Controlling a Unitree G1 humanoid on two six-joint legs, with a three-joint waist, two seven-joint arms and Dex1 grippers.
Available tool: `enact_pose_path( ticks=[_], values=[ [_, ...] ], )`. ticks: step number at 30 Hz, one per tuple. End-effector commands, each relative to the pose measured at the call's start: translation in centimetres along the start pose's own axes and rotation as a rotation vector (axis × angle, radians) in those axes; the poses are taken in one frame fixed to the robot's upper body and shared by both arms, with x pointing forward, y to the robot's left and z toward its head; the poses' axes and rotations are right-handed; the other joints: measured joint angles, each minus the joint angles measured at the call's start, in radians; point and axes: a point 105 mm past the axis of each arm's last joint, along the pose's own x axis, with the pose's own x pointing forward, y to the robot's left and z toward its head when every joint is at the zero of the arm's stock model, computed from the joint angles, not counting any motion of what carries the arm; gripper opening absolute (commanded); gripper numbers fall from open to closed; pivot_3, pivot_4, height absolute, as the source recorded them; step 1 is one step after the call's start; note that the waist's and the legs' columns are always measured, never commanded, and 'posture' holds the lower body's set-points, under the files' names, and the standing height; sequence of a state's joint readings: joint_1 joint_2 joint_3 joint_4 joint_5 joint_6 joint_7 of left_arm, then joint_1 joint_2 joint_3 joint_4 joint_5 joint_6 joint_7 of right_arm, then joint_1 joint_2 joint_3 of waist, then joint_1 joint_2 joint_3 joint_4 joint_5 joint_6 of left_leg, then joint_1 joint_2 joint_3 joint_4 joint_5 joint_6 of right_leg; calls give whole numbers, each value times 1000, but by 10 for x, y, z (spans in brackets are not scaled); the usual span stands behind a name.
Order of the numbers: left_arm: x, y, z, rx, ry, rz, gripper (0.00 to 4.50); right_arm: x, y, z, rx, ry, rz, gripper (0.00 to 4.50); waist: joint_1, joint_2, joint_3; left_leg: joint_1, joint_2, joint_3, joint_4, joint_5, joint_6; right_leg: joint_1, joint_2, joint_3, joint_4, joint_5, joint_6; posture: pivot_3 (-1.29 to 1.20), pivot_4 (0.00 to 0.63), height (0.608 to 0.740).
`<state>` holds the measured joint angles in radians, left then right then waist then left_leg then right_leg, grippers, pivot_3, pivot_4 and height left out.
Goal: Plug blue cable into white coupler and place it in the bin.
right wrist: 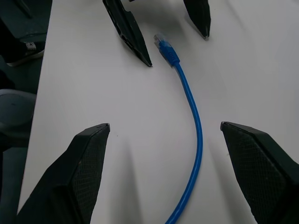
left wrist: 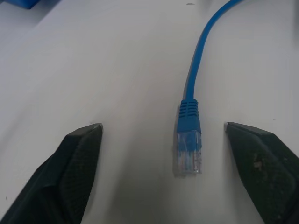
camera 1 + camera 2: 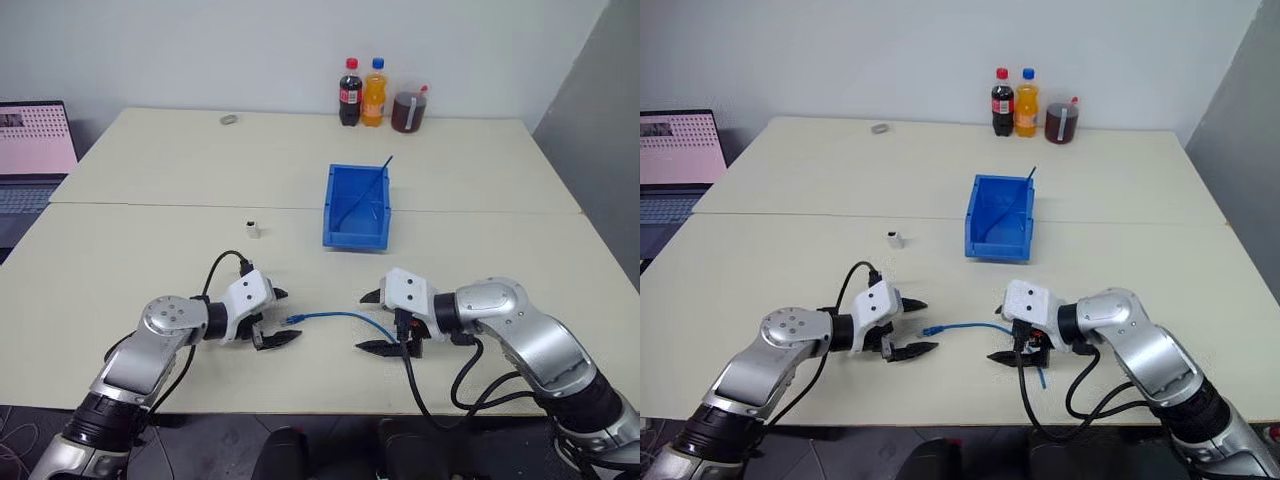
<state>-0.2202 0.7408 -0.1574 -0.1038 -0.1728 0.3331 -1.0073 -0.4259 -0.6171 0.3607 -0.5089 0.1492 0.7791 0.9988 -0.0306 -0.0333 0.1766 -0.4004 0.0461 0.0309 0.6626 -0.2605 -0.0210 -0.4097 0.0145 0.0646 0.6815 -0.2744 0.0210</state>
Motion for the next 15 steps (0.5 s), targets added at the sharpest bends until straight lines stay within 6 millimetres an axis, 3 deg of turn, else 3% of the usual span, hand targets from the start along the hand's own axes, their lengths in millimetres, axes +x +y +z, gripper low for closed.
enact_pose_path(
  ticks=[1, 5, 11, 15],
  values=[
    [5, -15, -20, -9, 85, -64, 3408, -11, -8, 12, -39, -32, -75, 4076, 0, 0, 0, 0, 0, 0, 0, 0, 0, 0, 0, 0, 0, 0, 0, 0, 150, 740],
    [4, -20, -30, -13, 117, -74, 2469, -15, -14, 14, -51, -34, -114, 4076, 0, 0, -1, 1, 0, 0, 0, 0, 0, 1, 0, 0, 0, 0, 0, 0, 150, 740],
    [4, -25, -38, -43, 124, -87, 1404, -18, -16, 14, -39, -45, -151, 4076, 0, 2, -3, 3, 0, 0, 0, 0, 0, 3, 0, 0, 0, 0, 0, 0, 150, 740],
    [3, -23, -37, -118, 71, -65, 451, -27, -18, 22, 21, -131, -177, 4076, 0, 3, -6, 4, 0, 0, 0, 0, 0, 4, 0, 1, 0, 0, 1, 0, 150, 740]
  ],
)
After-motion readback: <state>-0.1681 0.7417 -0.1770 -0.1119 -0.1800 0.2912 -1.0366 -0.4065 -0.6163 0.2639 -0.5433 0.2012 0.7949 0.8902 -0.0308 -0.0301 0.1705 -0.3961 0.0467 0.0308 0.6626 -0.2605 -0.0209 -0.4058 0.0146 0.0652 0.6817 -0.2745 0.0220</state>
